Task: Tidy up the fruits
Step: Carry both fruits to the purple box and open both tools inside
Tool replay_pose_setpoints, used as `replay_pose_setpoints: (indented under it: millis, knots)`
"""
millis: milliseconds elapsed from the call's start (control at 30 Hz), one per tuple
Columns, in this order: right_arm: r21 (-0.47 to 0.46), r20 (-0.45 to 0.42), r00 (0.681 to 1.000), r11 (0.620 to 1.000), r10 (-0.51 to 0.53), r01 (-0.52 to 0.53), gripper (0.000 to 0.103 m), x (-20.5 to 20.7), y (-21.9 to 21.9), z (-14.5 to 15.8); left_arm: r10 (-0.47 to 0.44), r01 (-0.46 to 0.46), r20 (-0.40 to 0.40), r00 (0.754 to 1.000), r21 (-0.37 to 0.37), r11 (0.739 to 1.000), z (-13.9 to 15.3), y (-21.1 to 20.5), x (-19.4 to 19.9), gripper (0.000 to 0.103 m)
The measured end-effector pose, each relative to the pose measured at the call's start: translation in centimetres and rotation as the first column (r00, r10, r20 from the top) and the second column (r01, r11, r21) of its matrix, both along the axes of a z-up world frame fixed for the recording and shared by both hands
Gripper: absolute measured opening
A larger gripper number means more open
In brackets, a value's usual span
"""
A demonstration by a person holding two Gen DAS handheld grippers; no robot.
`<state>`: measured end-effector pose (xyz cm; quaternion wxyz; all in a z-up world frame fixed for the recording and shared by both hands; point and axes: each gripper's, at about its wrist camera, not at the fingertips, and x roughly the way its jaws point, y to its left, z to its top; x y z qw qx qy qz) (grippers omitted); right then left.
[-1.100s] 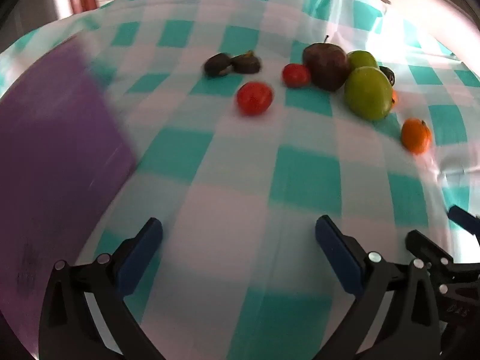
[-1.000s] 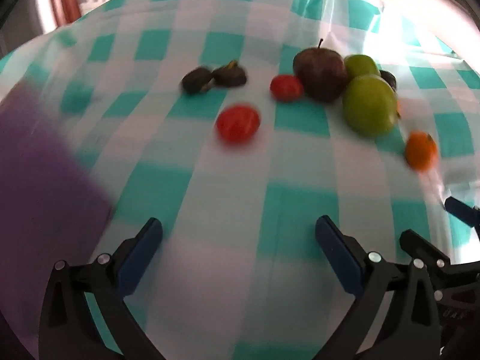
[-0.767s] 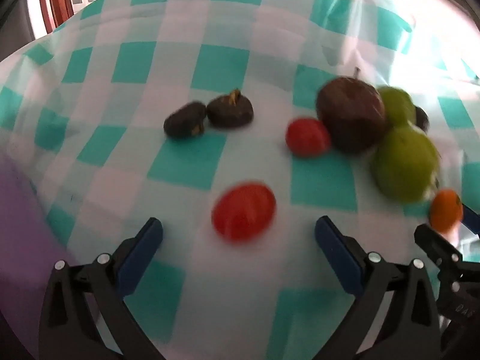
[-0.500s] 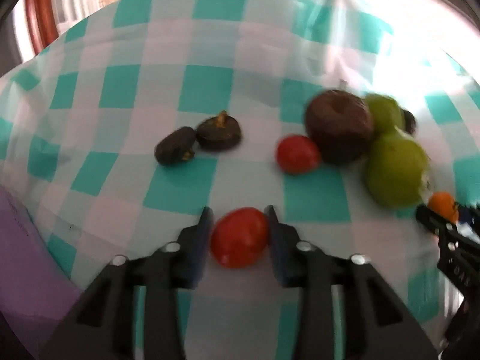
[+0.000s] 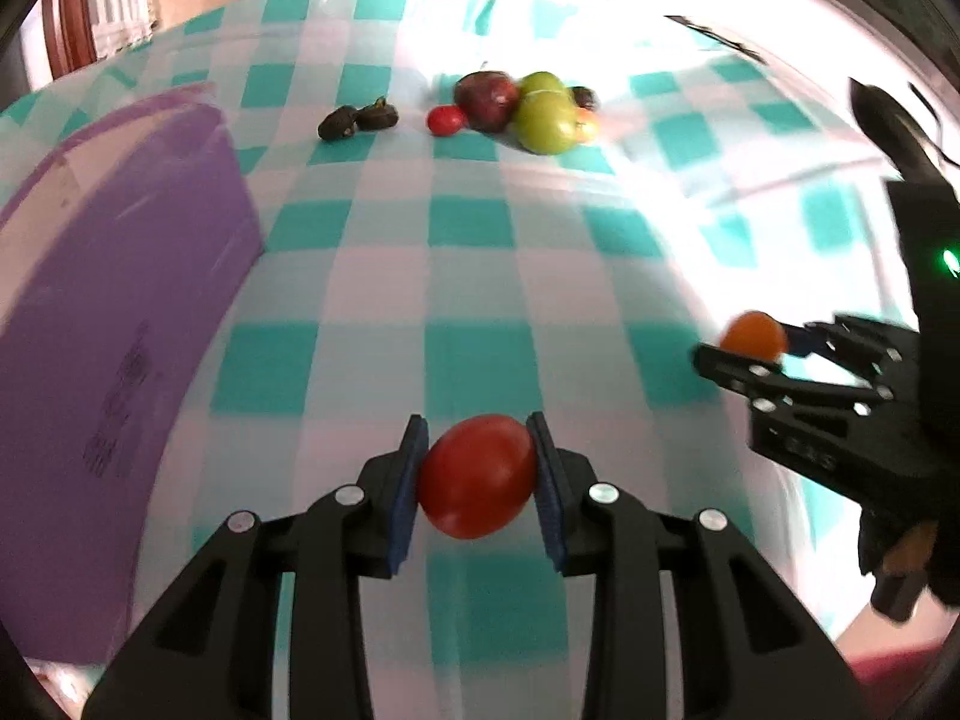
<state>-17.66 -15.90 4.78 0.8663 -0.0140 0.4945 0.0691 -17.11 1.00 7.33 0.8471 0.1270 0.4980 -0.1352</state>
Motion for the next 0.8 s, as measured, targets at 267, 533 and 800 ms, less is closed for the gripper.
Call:
replay_pose_setpoints:
  millis: [267,533,800]
  knots:
    - [-0.063,0.138,0.981,0.990,0.137,-0.129,0.044,-4.9,7.3,9.6,0.031,-0.009,0.264,0.964,-0.084,0.996,9.2,5.8,-6.0,0.034]
    - [-0.107,0.271,0.935,0.973,0.228,-0.206,0.044,-5.9,14.4,18.2,0.138,-0.091,0.422,0.896,-0.129,0.987,16.8,12.1,-9.9,0.034]
    - [-0.171,0.315,0.866,0.920,0.389,-0.352,0.044,-6.3,22.0,21.8,0.310,-0.246,0.445,0.841,-0.196,0.949,19.1,18.3,-12.6,0.035]
